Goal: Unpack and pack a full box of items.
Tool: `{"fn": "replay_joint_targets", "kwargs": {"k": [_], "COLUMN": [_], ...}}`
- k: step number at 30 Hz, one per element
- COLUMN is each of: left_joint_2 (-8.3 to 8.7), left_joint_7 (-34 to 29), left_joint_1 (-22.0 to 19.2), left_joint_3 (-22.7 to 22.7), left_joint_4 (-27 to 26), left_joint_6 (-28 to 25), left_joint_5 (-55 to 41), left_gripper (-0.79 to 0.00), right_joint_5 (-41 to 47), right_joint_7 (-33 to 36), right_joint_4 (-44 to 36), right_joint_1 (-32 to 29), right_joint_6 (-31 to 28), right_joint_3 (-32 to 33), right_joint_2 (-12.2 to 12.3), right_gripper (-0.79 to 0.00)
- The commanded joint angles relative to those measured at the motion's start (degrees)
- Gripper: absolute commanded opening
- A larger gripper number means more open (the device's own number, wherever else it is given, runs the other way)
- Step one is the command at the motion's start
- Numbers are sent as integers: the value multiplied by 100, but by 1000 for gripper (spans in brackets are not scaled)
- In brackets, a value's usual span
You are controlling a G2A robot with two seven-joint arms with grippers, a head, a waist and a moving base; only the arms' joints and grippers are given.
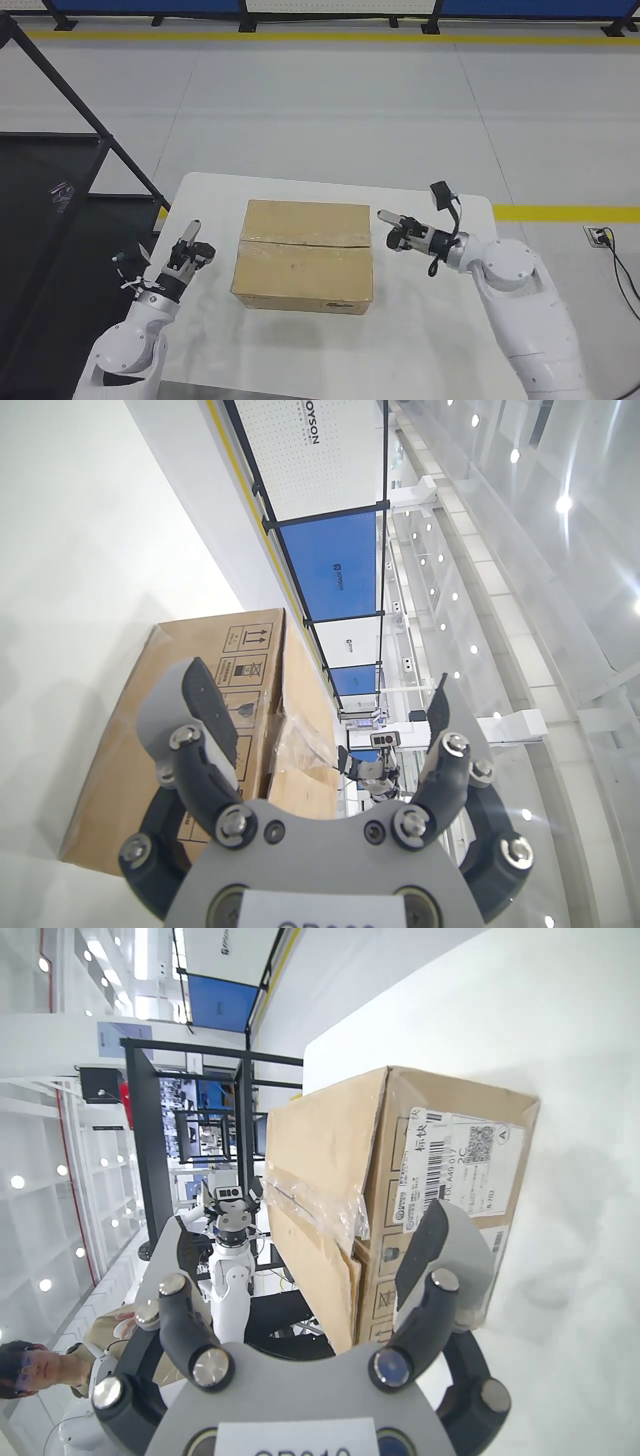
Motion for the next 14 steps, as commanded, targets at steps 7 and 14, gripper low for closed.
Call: {"fn": "replay_joint_targets", "kwargs": {"k": [7,14], "left_joint_2": [20,20], "left_joint_7": [-28,-28], "left_joint_1": [-63,-62], "left_joint_3": [-104,-101], "left_joint_4": [16,16], "left_joint_6": [-56,-54], "left_joint_5": [-62,-60], "left_gripper": [0,0], "right_joint_5": [49,50], "right_joint_7": [-102,-98], "right_joint_4": [-459,-446], "right_joint_1": [-526,-508], "right_joint_6": [-545,-517], "right_joint_3": [515,502], "right_joint_2": [111,109], "right_gripper": [0,0]}}
